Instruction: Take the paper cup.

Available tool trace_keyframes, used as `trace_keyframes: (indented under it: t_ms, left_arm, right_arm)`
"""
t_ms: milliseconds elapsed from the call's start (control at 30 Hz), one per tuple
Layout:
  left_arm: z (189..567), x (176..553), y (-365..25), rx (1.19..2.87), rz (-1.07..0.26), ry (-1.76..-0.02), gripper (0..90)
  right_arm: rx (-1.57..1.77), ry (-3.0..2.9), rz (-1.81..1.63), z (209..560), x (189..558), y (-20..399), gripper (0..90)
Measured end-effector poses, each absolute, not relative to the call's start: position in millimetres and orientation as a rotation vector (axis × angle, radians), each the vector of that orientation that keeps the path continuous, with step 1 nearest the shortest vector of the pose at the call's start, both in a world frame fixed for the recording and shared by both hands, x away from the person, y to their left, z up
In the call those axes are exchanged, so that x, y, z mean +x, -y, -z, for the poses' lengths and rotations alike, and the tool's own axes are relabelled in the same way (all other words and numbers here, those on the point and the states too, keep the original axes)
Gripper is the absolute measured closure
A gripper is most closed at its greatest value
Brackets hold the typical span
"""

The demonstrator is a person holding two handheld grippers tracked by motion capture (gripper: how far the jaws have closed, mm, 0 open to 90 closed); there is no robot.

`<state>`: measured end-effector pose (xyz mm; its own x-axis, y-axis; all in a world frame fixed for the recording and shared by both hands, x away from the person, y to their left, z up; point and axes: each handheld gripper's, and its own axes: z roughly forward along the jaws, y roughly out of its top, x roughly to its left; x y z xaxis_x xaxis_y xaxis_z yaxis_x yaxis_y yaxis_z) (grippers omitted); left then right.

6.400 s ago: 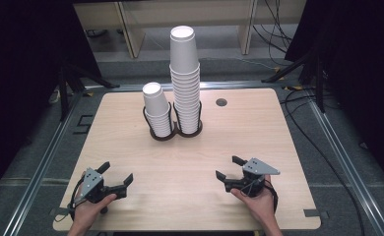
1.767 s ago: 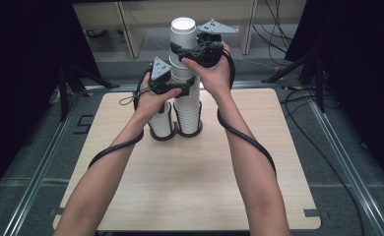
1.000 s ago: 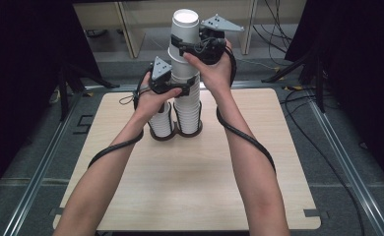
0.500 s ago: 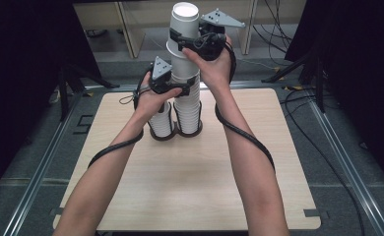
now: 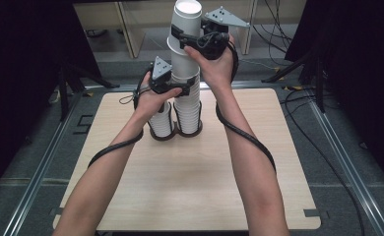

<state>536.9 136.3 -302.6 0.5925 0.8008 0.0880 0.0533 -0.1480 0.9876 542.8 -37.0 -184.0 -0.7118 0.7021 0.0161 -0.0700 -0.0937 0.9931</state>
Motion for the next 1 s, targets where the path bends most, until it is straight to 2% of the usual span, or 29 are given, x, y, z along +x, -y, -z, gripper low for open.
trace_keyframes:
  t_ms: [700,733,1000]
  left_arm:
    - [301.7,537.2,-138.0,1.635,-0.776,-0.720,4.9]
    - [302.6,537.2,-135.1,1.588,-0.757,-0.733,4.9]
    - [302.4,536.8,-135.7,1.597,-0.756,-0.728,4.9]
  right_arm:
    - [0.701,-1.597,-1.892,176.7,531.2,47.4,22.0]
    - [0.703,-1.597,-1.889,176.5,530.0,48.1,22.0]
    - [0.698,-1.586,-1.890,177.8,521.6,55.9,22.0]
